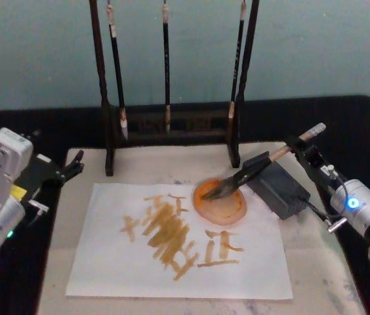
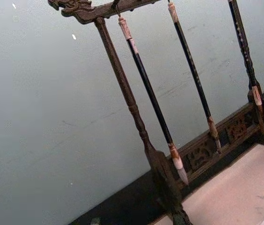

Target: Pick up the brush from the inkstone, write on the paper, then place the brush back to its original position.

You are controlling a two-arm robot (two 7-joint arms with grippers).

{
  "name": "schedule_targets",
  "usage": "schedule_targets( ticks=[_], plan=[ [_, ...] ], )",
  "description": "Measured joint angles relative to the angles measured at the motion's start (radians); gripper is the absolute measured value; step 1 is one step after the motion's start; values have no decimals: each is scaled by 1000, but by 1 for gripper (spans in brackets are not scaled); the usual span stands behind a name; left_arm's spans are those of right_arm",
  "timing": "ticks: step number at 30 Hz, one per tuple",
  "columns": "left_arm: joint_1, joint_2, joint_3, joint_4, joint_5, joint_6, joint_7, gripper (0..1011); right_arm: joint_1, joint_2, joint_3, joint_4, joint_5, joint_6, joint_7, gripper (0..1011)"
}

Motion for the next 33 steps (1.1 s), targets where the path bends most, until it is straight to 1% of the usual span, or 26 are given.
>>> schedule_targets(
  ticks=[8,25,26,28,29,30,31,32,33],
  plan=[
    [0,0,0,0,0,0,0,1010,2,9,-14,0,8,-11,-4,173],
    [0,0,0,0,0,0,0,1010,1,7,-10,0,7,-8,-3,174],
    [0,0,0,0,0,0,0,1010,1,7,-10,0,7,-8,-3,212],
    [0,0,0,0,0,0,0,1010,1,7,-10,0,7,-8,-3,248],
    [0,0,0,0,0,0,0,1010,1,6,-9,0,7,-8,-3,302],
    [0,0,0,0,0,0,0,1010,1,6,-9,0,7,-8,-3,302],
    [0,0,0,0,0,0,0,1010,1,6,-9,0,7,-8,-3,348],
    [0,0,0,0,0,0,0,1010,1,6,-9,0,7,-8,-3,359],
    [0,0,0,0,0,0,0,1010,1,6,-9,0,7,-8,-3,426]
  ],
)
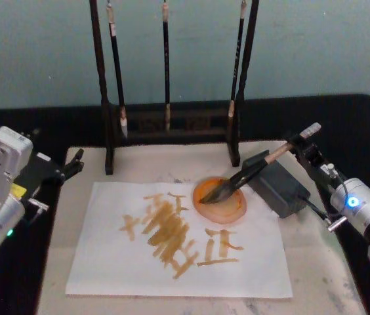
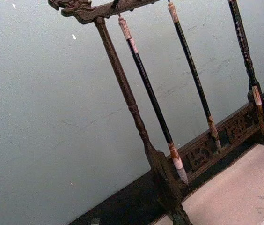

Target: Pick up the brush from the inkstone, write on the paper, then place the brush back to its original position.

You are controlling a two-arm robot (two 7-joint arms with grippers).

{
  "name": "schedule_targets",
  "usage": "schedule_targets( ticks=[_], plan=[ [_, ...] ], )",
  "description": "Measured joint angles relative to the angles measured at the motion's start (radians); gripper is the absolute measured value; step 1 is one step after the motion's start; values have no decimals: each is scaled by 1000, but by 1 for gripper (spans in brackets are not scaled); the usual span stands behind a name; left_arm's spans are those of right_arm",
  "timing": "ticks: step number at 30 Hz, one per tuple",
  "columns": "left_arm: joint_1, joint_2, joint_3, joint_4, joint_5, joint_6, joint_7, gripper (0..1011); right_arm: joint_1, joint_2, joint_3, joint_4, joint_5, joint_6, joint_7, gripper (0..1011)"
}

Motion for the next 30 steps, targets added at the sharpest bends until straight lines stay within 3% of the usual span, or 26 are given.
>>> schedule_targets(
  ticks=[18,21,30],
  plan=[
    [0,0,0,0,0,0,0,1010,0,0,1,0,-1,1,1,958],
    [0,0,0,0,0,0,0,1010,0,0,1,0,-1,1,1,1000],
    [0,0,0,0,0,0,0,1010,-4,7,-5,-7,1,0,0,1000]
  ],
)
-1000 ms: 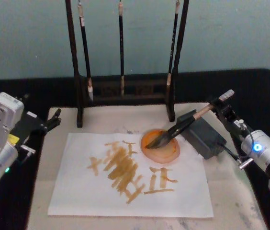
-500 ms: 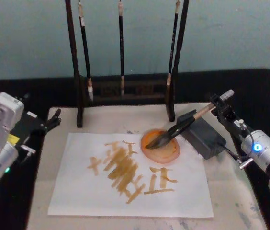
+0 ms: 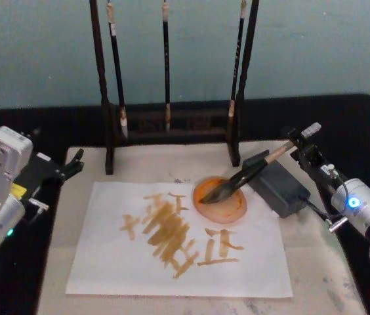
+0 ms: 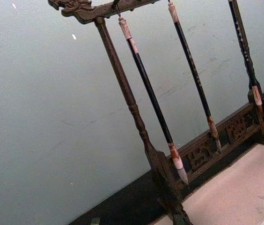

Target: Pick up the brush from the inkstone, write on the paper, then place the brush back to its original position.

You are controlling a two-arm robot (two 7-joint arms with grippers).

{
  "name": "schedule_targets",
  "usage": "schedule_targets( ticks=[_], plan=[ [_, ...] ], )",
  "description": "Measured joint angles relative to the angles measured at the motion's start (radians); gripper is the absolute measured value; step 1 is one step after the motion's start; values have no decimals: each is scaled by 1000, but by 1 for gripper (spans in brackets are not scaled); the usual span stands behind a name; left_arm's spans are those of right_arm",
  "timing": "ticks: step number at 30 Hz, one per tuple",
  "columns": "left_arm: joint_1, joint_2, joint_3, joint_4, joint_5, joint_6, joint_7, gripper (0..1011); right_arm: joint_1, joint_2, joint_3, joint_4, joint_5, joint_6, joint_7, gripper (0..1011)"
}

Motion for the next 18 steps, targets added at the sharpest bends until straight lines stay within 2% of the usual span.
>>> schedule_targets(
  ticks=[6,18],
  plan=[
    [0,0,0,0,0,0,0,1010,-21,25,-12,-45,8,-8,-15,1000],
    [0,0,0,0,0,0,0,1010,-106,84,-20,-173,29,-28,-87,1000]
  ],
)
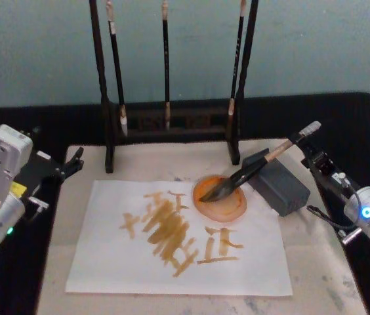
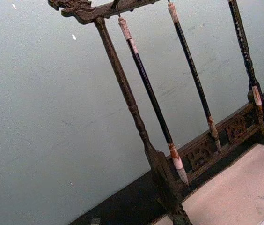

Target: Pick up the brush from the inkstone, write on the paper, then place the brush back to its original position.

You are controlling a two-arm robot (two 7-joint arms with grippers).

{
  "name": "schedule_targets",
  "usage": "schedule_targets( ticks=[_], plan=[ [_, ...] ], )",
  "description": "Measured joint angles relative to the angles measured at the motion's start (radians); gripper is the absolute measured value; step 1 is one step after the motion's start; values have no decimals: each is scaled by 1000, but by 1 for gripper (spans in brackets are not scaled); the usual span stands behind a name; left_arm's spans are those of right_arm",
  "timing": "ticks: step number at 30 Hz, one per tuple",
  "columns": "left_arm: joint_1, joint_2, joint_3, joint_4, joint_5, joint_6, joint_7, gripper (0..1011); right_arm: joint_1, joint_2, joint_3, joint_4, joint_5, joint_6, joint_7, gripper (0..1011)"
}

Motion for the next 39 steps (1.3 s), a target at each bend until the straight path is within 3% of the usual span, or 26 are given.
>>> schedule_targets(
  ticks=[8,15,22,23,26,29,32,39],
  plan=[
    [0,0,0,0,0,0,0,1010,-56,46,-8,-97,-9,-30,-34,1000],
    [0,0,0,0,0,0,0,1010,-75,97,-56,-186,-134,-114,-69,1000],
    [0,0,0,0,0,0,0,1010,-37,115,-124,-204,-357,-183,-119,1000],
    [0,0,0,0,0,0,0,1010,-37,115,-124,-204,-357,-183,-119,1000],
    [0,0,0,0,0,0,0,1010,-13,116,-160,-199,-474,-213,-145,1000],
    [0,0,0,0,0,0,0,1010,1,115,-181,-189,-541,-231,-159,1000],
    [0,0,0,0,0,0,0,1010,23,112,-214,-164,-654,-257,-189,1000],
    [0,0,0,0,0,0,0,1010,52,104,-258,-120,-799,-271,-225,1000]
  ],
)
